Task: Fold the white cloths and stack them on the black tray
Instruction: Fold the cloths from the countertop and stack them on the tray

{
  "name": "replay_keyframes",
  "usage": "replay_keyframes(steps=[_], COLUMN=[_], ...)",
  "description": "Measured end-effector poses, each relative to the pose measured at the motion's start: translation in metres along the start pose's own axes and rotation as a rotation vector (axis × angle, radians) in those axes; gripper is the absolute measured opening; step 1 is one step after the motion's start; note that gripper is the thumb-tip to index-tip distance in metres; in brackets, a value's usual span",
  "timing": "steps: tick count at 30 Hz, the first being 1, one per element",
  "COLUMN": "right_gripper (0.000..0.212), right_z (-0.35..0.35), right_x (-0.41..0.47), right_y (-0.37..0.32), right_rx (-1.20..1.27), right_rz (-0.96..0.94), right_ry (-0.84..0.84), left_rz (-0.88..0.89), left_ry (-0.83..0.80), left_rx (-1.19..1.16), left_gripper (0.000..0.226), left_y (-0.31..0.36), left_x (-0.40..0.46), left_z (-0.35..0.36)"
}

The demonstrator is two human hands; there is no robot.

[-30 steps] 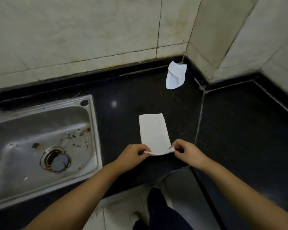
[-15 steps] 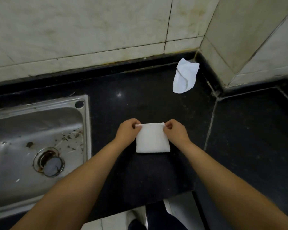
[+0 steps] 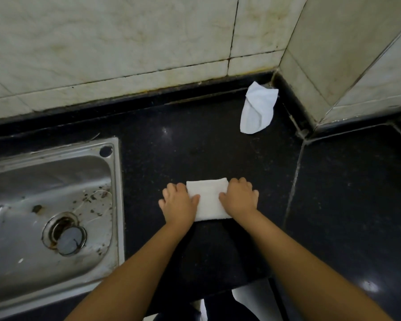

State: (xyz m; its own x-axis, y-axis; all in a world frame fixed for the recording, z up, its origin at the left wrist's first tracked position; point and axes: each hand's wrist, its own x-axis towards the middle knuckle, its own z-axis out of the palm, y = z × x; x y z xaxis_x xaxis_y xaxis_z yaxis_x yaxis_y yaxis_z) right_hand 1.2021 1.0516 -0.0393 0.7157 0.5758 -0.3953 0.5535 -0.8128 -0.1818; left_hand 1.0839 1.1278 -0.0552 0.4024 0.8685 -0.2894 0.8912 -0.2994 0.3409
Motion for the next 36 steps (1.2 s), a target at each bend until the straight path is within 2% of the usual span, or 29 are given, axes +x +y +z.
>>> replay_keyframes(steps=[3,6,10,12,14,17,20,22,27,30,32,34,36], right_gripper=[0.034,0.02,0.002,0.004,0.006,0.019,0.021,0.026,0.041,0.03,0.029,0.041,0.039], right_z=[-0.006,-0.017,-0.025,-0.024,-0.018,-0.004,0.015,0.031,0.094,0.138,0.169,0.2,0.225], right_x=[-0.006,-0.021,-0.072,-0.106,-0.146,-0.21,-0.281,-0.333,-0.489,-0.595,-0.665,-0.74,-0.821], right_y=[-0.002,0.006,0.025,0.038,0.053,0.083,0.118,0.142,0.192,0.209,0.222,0.238,0.25], right_rx=[0.136,0.564,1.186,1.421,1.544,1.704,1.85,1.946,2.138,2.269,2.299,2.264,2.2], right_rz=[0.062,0.137,0.245,0.286,0.363,0.462,0.513,0.549,0.692,0.745,0.807,0.844,0.907], right_ry=[-0.043,-0.067,-0.083,-0.121,-0.124,-0.057,0.097,0.212,0.451,0.614,0.752,0.887,1.024], left_rz=[-0.01,0.018,-0.035,-0.023,0.003,-0.017,0.013,0.06,0.33,0.429,0.449,0.464,0.492], left_ry=[-0.049,-0.187,-0.47,-0.613,-0.808,-1.134,-1.306,-1.411,-1.783,-1.959,-2.021,-2.011,-1.999], left_rx=[-0.14,-0.589,-1.025,-1.114,-1.127,-1.013,-0.808,-0.707,-0.427,-0.222,-0.118,-0.017,0.089], left_gripper=[0.023,0.011,0.025,0.038,0.041,0.035,0.028,0.031,0.041,0.044,0.04,0.035,0.029], left_y=[0.008,0.005,-0.004,-0.005,-0.004,0.003,0.02,0.034,0.055,0.051,0.04,0.024,0.006], left_x=[0.002,-0.003,-0.025,-0.042,-0.061,-0.102,-0.153,-0.197,-0.345,-0.451,-0.525,-0.602,-0.682], left_z=[-0.005,-0.021,-0.046,-0.053,-0.056,-0.048,-0.033,-0.021,0.017,0.047,0.068,0.088,0.107])
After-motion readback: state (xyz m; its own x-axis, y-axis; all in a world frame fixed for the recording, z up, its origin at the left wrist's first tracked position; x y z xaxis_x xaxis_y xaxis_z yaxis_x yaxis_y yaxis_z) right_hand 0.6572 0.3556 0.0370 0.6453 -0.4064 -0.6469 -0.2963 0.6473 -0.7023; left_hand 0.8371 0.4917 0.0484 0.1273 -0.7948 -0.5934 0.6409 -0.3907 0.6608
